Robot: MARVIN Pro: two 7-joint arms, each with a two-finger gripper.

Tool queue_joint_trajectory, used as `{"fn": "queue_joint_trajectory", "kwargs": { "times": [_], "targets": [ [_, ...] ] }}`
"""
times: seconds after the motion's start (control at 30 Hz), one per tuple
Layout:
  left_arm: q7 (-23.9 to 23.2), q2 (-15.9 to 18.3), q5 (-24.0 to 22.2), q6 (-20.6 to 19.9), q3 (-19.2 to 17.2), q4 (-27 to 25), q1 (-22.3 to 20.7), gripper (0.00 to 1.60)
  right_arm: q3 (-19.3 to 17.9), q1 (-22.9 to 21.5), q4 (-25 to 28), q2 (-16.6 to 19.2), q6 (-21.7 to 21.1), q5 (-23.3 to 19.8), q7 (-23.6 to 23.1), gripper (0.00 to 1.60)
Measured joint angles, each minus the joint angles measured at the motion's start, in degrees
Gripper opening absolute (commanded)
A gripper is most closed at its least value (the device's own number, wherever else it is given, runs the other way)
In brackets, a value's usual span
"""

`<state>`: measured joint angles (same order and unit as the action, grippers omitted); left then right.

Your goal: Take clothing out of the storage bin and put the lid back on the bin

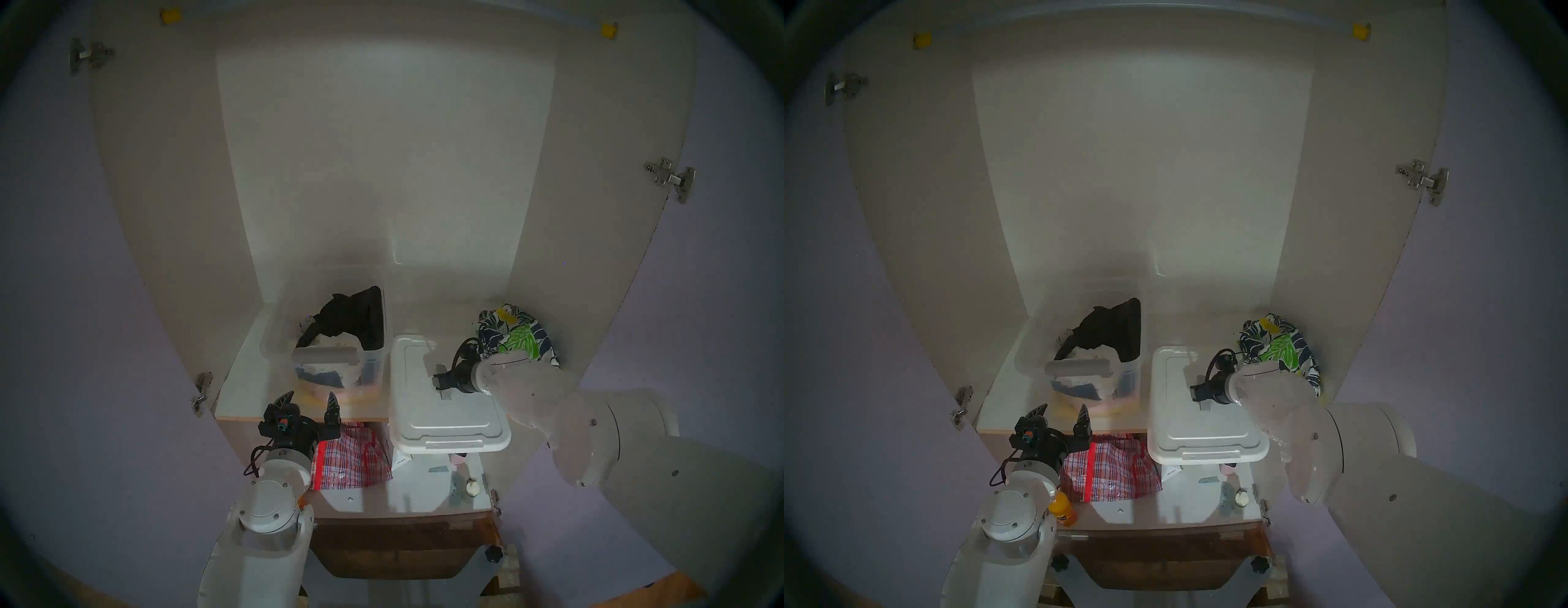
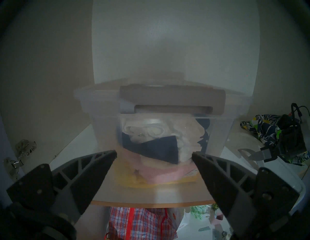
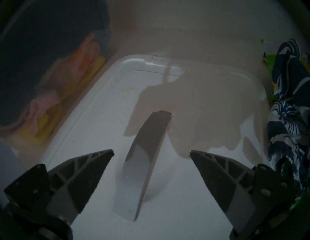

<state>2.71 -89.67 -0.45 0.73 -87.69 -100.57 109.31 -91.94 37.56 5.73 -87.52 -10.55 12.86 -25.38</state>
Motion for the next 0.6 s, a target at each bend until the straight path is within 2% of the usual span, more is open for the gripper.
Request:
{"fn": "queue_joint_trajectory", "kwargs": {
  "times": [0.03,0.07,0.1,0.13,0.17,0.2,0.37,0.6],
  "targets": [
    [0.0,0.0,0.0,0.0,0.0,0.0,0.0,1.6,0.0,0.3,0.0,-0.2,0.4,0.0,0.3,0.67],
    [0.0,0.0,0.0,0.0,0.0,0.0,0.0,1.6,0.0,0.5,0.0,-0.4,0.7,0.0,0.5,0.65],
    [0.0,0.0,0.0,0.0,0.0,0.0,0.0,1.6,0.0,0.8,0.1,-0.6,1.1,0.0,0.9,0.43],
    [0.1,0.0,0.0,0.0,0.0,0.1,0.0,1.6,0.0,1.0,0.1,-0.8,1.5,0.0,1.2,0.43],
    [0.1,0.0,0.0,0.0,0.0,0.1,-0.1,1.6,-0.1,1.2,0.2,-0.9,2.1,0.0,1.7,0.09],
    [0.1,0.0,0.0,0.0,0.0,0.1,-0.1,1.6,-0.2,1.6,0.5,-1.1,3.1,0.0,2.6,0.0],
    [0.1,0.0,0.0,0.0,0.1,0.1,-0.1,1.6,-0.5,2.2,1.1,-1.4,5.3,0.0,5.1,0.0],
    [0.2,0.0,0.0,0.0,0.1,0.2,-0.2,1.6,-2.0,2.5,2.8,-1.7,9.0,-0.7,10.8,0.0]
  ]
}}
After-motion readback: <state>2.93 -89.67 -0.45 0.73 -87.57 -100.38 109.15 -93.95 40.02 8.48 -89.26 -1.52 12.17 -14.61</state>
